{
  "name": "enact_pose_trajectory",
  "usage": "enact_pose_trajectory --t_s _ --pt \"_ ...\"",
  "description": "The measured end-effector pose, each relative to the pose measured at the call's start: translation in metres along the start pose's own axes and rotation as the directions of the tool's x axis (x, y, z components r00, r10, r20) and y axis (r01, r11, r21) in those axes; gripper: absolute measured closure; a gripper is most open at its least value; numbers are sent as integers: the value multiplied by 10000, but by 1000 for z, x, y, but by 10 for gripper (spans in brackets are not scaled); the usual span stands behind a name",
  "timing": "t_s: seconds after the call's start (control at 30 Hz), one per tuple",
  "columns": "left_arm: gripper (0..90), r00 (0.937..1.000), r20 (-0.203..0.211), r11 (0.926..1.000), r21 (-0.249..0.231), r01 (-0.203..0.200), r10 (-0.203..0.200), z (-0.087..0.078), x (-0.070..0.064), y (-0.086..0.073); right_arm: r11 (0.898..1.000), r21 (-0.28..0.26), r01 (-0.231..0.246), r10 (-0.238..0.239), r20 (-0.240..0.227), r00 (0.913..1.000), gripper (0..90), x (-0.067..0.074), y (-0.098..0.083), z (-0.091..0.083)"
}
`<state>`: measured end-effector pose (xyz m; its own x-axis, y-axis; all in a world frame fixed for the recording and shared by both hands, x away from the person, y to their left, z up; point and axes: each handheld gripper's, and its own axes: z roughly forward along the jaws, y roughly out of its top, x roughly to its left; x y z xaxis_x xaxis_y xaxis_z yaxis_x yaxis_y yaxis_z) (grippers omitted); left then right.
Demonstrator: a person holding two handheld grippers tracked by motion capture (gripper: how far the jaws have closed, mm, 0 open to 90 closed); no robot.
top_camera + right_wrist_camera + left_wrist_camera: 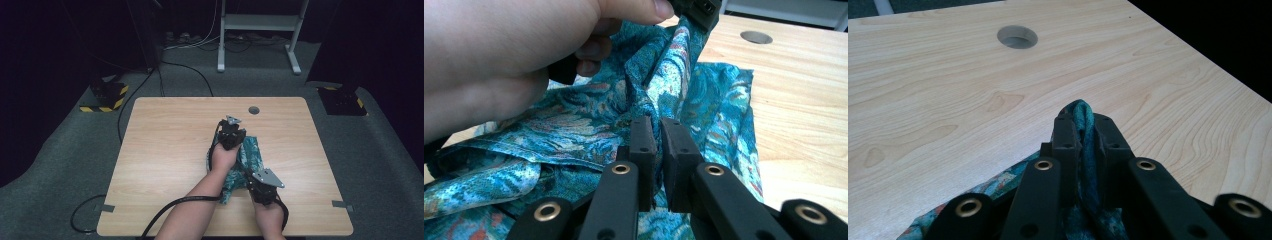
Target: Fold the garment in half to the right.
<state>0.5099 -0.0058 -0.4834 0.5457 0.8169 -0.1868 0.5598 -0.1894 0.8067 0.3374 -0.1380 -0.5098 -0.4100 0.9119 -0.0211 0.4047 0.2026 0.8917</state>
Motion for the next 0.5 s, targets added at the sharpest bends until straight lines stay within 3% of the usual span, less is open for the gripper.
enact_pose_trajectory --t_s 0.5 --pt "819 9991 -47 9982 429 -412 414 13 -10 -4 9994 350 -27 26 49 10000 844 -4 -9 2"
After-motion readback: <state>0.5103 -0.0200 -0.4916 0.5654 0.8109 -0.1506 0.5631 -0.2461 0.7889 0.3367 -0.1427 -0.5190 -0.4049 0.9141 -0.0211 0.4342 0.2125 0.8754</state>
